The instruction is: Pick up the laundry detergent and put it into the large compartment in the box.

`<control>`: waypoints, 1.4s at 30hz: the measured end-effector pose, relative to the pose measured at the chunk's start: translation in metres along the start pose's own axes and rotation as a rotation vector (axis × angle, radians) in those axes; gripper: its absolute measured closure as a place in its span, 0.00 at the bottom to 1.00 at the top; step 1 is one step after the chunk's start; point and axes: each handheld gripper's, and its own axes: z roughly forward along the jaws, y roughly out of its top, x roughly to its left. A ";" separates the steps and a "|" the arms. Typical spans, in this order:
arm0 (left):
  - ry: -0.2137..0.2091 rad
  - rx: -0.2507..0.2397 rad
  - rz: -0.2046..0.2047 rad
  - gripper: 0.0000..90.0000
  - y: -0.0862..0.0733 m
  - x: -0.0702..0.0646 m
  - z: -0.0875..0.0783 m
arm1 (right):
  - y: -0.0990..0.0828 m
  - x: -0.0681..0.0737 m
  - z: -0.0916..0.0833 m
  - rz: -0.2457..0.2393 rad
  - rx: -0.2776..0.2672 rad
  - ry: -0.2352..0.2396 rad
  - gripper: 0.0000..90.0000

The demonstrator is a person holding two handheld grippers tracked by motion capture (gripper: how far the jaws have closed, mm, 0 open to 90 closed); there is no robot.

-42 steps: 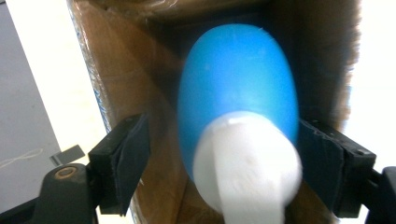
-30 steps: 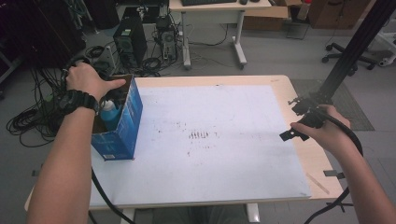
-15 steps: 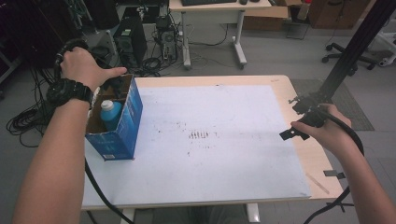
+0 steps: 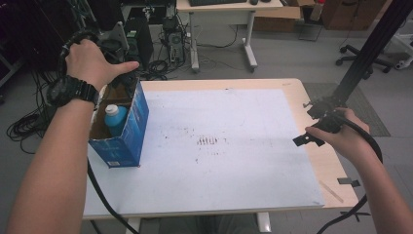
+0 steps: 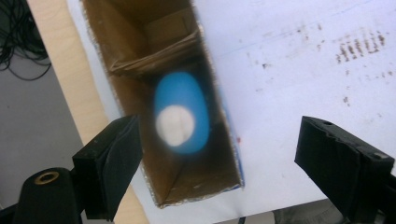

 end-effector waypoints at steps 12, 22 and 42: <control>-0.032 -0.020 0.125 0.16 0.009 -0.032 -0.001 | -0.002 0.001 -0.004 -0.003 -0.002 -0.003 0.16; -0.043 -0.030 0.215 0.16 0.014 -0.055 0.001 | -0.004 0.001 -0.007 -0.002 -0.004 -0.005 0.16; -0.078 -0.034 0.370 0.16 0.023 -0.099 0.022 | -0.003 0.003 -0.007 0.000 -0.003 -0.006 0.16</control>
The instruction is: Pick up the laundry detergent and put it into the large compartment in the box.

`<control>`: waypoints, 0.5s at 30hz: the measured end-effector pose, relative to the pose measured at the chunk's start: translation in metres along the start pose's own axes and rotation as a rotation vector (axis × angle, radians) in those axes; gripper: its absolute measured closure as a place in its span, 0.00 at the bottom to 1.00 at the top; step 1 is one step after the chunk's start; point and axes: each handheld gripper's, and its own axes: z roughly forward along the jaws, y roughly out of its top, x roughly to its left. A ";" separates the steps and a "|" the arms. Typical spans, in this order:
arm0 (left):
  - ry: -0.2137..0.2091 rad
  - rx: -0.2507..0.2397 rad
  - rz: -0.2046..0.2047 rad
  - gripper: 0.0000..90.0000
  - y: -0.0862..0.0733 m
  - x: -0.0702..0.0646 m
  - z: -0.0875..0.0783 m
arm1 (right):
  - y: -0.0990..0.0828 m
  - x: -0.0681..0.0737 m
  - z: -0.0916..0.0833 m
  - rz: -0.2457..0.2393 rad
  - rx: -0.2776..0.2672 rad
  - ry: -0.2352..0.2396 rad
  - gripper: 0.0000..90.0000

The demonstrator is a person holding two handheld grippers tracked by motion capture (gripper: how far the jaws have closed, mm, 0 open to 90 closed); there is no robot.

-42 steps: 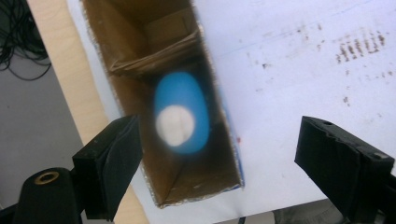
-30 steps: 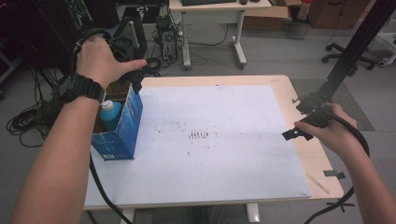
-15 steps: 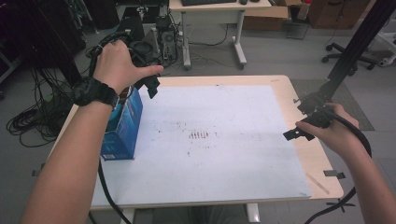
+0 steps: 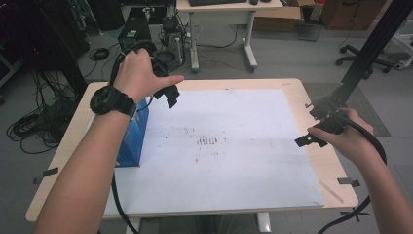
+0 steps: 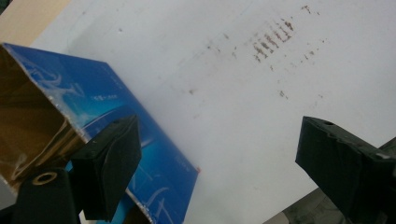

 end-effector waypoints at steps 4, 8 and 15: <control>-0.008 0.008 0.017 0.16 0.002 -0.004 0.005 | 0.000 0.000 0.000 -0.002 0.001 0.000 0.16; -0.013 0.013 0.034 0.16 0.005 -0.009 0.011 | 0.001 0.000 0.001 -0.001 0.003 0.000 0.16; -0.020 0.016 0.065 0.17 0.008 -0.015 0.022 | 0.001 0.001 0.002 -0.002 0.005 0.003 0.16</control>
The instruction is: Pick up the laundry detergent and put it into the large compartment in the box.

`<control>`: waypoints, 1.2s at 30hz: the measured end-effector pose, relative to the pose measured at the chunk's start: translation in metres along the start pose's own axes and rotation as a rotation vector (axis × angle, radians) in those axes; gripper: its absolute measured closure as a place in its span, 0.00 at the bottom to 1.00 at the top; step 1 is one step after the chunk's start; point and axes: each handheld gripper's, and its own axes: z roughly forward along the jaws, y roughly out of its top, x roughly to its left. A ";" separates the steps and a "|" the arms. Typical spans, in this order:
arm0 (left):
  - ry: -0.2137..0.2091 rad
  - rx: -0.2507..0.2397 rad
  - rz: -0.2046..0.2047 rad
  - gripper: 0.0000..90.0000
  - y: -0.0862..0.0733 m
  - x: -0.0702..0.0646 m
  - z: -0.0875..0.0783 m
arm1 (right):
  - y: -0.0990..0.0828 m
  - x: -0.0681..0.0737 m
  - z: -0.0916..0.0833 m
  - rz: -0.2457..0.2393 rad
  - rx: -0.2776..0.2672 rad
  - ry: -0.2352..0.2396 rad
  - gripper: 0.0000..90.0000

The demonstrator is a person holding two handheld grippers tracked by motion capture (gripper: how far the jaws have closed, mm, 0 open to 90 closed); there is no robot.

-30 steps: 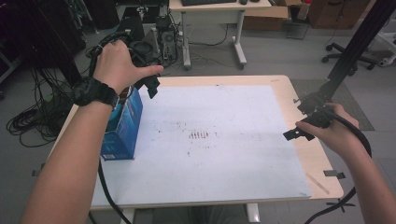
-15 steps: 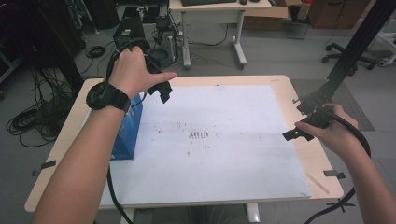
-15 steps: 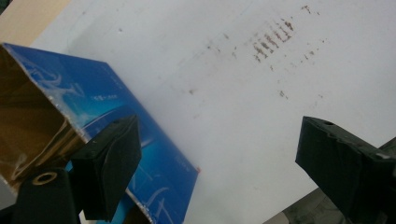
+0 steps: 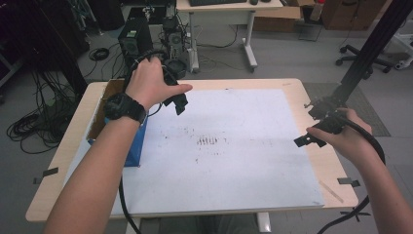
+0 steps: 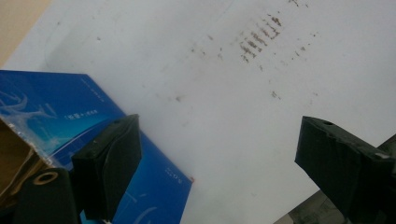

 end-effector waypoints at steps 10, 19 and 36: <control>0.002 0.009 0.034 0.17 0.002 -0.006 0.015 | 0.000 -0.001 0.002 0.002 0.005 0.000 0.16; -0.012 0.021 0.055 0.17 0.002 -0.012 0.027 | 0.000 0.001 0.002 -0.006 0.006 0.002 0.16; -0.025 0.026 0.078 0.17 0.005 -0.020 0.035 | -0.001 -0.002 -0.003 -0.004 -0.002 -0.001 0.16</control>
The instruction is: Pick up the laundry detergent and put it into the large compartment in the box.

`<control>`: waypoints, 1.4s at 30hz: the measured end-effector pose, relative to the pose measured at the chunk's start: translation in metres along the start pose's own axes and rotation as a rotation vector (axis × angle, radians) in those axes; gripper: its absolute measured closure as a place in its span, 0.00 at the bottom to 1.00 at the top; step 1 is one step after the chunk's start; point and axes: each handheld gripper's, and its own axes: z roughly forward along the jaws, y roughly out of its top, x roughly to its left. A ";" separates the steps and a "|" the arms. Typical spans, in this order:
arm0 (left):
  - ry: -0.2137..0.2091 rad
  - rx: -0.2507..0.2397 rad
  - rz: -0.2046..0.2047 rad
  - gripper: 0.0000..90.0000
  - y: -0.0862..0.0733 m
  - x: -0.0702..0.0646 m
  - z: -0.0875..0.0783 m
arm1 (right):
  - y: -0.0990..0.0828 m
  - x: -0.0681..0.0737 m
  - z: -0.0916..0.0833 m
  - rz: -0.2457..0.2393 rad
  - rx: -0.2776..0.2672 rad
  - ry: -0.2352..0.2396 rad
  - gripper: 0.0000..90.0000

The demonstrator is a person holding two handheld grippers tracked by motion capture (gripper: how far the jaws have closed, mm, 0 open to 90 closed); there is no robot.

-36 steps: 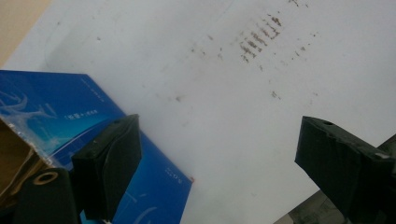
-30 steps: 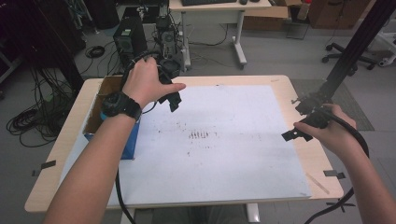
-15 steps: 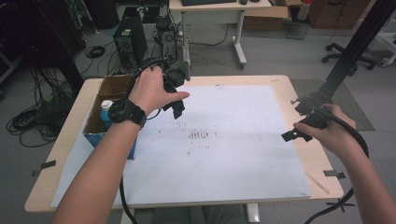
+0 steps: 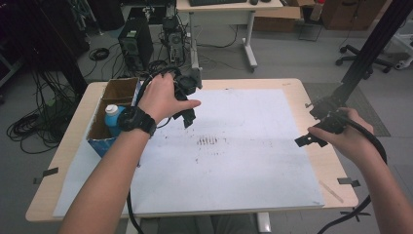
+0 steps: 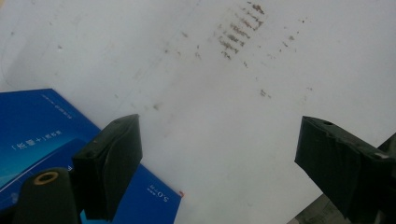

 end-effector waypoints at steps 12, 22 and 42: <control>0.000 0.008 0.009 0.17 0.000 -0.001 0.001 | 0.003 0.003 -0.003 -0.004 0.003 -0.004 0.16; -0.005 0.015 0.002 0.17 -0.002 0.001 0.003 | 0.005 0.003 0.001 -0.008 0.008 0.001 0.16; -0.019 0.016 -0.004 0.18 -0.004 0.003 0.003 | 0.004 0.004 -0.001 -0.012 0.005 0.006 0.16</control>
